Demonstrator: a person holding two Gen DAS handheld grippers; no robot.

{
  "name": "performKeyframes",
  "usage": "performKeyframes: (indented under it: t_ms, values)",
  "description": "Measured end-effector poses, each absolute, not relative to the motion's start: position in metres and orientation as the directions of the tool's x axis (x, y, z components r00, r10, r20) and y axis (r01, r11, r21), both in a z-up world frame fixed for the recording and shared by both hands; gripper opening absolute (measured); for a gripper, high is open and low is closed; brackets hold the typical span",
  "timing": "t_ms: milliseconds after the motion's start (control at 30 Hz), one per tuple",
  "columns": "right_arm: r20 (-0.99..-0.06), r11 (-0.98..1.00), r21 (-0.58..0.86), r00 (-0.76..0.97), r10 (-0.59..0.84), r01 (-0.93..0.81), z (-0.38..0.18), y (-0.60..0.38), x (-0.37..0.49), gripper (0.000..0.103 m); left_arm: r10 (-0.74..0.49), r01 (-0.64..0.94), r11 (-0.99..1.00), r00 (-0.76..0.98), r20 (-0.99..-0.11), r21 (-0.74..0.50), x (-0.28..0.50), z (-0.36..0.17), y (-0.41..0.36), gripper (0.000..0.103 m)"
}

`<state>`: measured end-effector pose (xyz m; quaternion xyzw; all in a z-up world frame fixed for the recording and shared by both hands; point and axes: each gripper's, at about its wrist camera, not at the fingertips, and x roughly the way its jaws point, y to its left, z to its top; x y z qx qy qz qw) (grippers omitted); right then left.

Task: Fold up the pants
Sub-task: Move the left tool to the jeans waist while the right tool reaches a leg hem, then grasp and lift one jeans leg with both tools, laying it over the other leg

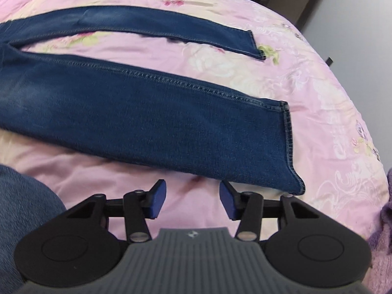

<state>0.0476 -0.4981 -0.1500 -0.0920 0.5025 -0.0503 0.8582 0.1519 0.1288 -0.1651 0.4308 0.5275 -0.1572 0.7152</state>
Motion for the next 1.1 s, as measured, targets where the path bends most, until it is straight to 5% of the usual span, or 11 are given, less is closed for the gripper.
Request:
performKeyframes:
  t_ms: [333,500,667,933,1100]
  values:
    - [-0.859,0.929,-0.343,0.448,-0.248,-0.143,-0.184,-0.505,0.057,0.044,0.292,0.709,0.505,0.395,-0.871,0.491,0.166,-0.209,0.113,0.086]
    - [-0.833,0.920,-0.364,0.493,-0.250,-0.147,-0.189,-0.504,0.076,0.043,0.286,0.657,0.544,0.440,-0.851,0.522,0.168,-0.198,0.108,0.067]
    - [-0.815,0.934,-0.344,0.523,-0.250,-0.090,-0.174,-0.516,0.107,0.045,0.295,0.595,0.600,0.457,-0.839,0.535,0.175,-0.189,0.105,0.067]
    - [-0.849,0.903,-0.362,0.483,-0.216,-0.233,-0.176,-0.507,0.100,0.052,0.324,0.648,0.474,0.501,-0.802,0.596,0.162,-0.205,0.097,0.069]
    - [-0.818,0.759,-0.503,0.513,-0.261,-0.414,-0.178,-0.478,0.079,0.057,0.339,0.642,0.437,0.531,-0.777,0.630,0.159,-0.202,0.096,0.069]
